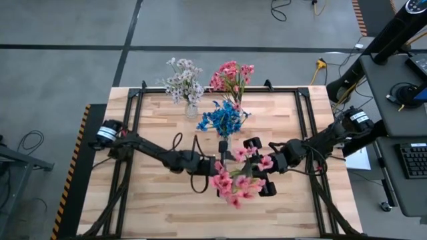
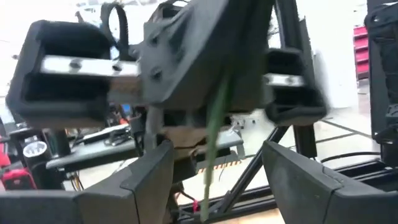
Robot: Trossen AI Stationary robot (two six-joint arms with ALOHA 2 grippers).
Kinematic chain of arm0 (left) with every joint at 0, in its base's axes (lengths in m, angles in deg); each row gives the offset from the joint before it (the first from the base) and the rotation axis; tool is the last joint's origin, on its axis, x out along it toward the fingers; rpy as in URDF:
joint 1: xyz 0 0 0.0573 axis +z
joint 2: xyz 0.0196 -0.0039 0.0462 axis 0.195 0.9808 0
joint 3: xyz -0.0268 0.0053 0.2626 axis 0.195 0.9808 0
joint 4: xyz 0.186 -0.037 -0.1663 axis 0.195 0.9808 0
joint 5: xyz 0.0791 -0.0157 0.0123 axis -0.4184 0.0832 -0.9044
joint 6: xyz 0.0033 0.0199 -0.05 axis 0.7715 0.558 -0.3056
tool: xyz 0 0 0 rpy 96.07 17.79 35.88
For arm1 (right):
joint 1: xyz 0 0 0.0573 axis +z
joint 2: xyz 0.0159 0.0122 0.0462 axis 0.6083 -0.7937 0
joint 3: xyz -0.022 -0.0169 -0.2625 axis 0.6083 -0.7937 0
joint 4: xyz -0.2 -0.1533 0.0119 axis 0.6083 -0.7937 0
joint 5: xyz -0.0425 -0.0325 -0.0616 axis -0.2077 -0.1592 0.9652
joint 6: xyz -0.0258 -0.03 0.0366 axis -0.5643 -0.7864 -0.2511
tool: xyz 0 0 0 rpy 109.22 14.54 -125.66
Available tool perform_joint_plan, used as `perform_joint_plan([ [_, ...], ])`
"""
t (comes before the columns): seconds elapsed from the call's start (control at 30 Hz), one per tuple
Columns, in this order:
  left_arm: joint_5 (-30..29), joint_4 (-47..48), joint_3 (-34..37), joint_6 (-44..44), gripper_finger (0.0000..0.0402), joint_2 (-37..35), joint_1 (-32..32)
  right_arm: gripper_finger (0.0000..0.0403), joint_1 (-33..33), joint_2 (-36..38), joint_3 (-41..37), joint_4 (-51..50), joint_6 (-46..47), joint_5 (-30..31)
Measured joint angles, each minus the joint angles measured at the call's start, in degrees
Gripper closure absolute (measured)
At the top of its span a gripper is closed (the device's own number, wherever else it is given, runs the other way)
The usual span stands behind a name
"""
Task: Sort flowers into vase by color
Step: Put the pink flowers into the right transparent vase
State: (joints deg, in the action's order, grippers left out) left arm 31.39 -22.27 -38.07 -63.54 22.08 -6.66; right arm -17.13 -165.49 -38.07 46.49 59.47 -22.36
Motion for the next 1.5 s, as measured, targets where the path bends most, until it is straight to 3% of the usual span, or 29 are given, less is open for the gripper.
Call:
perform_joint_plan([
  [0.17, 4.9, 0.0, -0.3, -1.0, 0.0175, 0.3, 1.0, 0.0394, 0.0, 0.0, 0.0, 0.0, 0.0, 0.0],
  [0.4, 5.7, 1.8, -0.7, -1.5, 0.0196, 0.4, 1.2, 0.0394, -0.2, 0.9, 0.0, -4.1, 1.8, 5.0],
  [0.8, 7.8, 3.9, -1.4, -1.3, 0.0242, 0.4, 2.2, 0.0394, -0.5, 1.3, 0.1, -6.5, 1.3, 5.1],
  [1.3, 10.3, 3.4, -1.6, -0.6, 0.0247, 0.4, 5.6, 0.0394, -0.5, 1.3, 0.1, -7.1, 0.6, 4.7],
  [1.4, 10.2, 3.4, -1.6, 1.2, 0.0267, 0.4, 5.7, 0.0394, -0.5, 1.3, 0.1, -7.1, 0.5, 4.7],
  [1.5, 10.1, 3.4, -1.6, 2.9, 0.0314, 0.4, 5.6, 0.0394, -0.5, 1.3, 0.1, -7.2, 0.6, 4.5],
])
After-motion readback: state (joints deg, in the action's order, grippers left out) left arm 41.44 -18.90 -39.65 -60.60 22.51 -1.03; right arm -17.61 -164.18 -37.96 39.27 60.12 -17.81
